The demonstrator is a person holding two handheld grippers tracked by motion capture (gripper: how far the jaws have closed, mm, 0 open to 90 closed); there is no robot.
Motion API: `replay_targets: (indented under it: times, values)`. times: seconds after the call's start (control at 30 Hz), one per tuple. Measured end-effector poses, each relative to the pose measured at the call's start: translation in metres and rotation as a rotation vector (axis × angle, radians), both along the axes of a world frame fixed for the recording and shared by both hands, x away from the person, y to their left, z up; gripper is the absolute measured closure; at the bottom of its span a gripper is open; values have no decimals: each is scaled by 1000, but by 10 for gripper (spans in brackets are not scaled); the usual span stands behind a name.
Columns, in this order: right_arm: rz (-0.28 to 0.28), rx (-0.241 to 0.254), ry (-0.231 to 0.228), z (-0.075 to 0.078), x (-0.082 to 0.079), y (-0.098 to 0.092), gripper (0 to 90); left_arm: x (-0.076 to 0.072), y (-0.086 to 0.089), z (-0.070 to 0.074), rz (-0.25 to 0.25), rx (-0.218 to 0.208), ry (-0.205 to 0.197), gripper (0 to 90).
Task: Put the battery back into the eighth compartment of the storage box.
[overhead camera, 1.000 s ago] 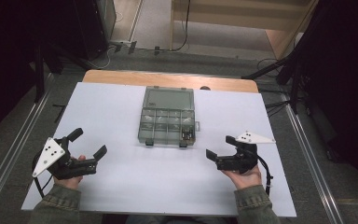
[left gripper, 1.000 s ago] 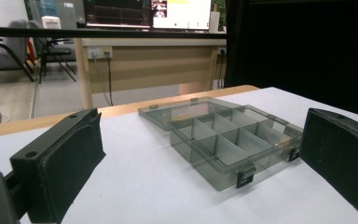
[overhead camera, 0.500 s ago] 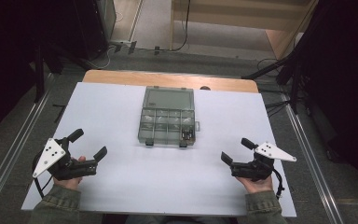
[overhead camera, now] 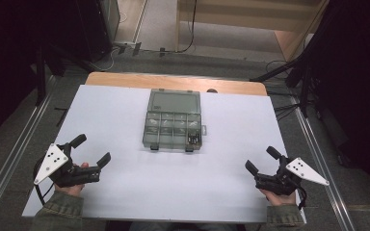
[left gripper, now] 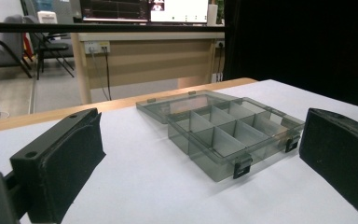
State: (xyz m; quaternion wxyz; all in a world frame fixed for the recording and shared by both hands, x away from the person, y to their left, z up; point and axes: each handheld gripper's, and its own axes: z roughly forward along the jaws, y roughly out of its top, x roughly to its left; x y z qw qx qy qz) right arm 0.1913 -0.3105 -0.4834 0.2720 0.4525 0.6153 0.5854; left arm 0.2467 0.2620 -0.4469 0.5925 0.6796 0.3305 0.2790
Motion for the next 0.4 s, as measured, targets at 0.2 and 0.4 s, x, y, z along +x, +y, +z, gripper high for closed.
replay_targets:
  times: [0.2, 0.4]
  values:
    - [-58, -22, 20, -3, 3, -5, 0, 4, -8, -2, -33, 44, 11, 0]
    - [-62, -28, 14, -3, 3, -2, 0, 3, -10, -3, -40, 41, 9, 0]
